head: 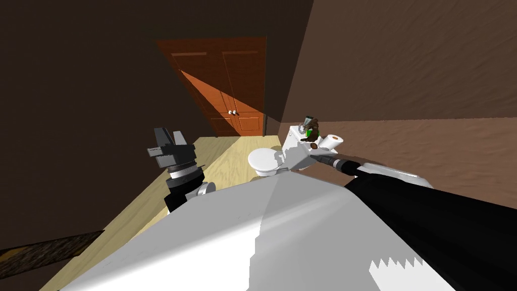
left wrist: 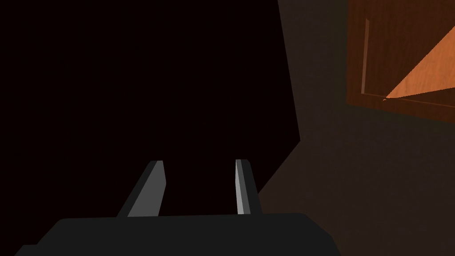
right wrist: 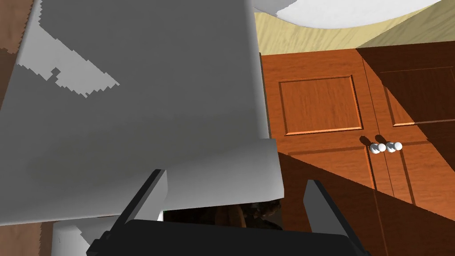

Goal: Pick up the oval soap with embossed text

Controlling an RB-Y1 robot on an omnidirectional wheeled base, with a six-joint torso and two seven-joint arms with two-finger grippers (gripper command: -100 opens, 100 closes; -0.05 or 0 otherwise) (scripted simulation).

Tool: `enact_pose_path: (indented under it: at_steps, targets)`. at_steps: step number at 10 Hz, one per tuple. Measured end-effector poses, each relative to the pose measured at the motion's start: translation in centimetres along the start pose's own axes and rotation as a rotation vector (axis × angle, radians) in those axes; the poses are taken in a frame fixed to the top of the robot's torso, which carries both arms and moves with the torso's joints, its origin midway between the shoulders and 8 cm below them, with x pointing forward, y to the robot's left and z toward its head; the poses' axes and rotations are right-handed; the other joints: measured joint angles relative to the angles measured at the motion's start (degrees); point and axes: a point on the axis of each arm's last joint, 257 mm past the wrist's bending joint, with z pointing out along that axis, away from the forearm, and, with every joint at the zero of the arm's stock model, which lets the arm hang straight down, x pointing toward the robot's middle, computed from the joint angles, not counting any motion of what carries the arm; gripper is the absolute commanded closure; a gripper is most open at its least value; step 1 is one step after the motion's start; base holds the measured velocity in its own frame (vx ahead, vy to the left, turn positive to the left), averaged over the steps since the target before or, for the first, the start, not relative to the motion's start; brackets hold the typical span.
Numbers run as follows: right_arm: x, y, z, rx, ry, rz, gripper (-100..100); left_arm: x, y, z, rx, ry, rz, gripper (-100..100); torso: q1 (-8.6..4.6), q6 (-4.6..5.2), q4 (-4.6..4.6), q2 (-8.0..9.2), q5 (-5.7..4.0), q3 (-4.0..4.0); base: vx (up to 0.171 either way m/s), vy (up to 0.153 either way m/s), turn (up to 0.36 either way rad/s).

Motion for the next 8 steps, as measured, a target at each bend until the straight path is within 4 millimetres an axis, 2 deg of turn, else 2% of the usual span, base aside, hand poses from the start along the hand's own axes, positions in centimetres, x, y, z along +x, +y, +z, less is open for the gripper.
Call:
enact_pose_path:
  at_steps: [5,8]
  targets:
    - [-1.3,-3.8,-0.7,0.076,0.047,-0.097,-100,0.0,0.0,0.0,0.000,0.000,0.000,0,-0.47,-0.60,0.34,-0.77,0.96,-0.22,0.015,0.044,0.062]
    - [-3.9,-6.7,-1.3,0.144,0.069,-0.189,-100,0.0,0.0,0.0,0.000,0.000,0.000,0,-0.64,-0.88,0.31,-1.22,1.01,-0.45,0.024,0.053,0.101]
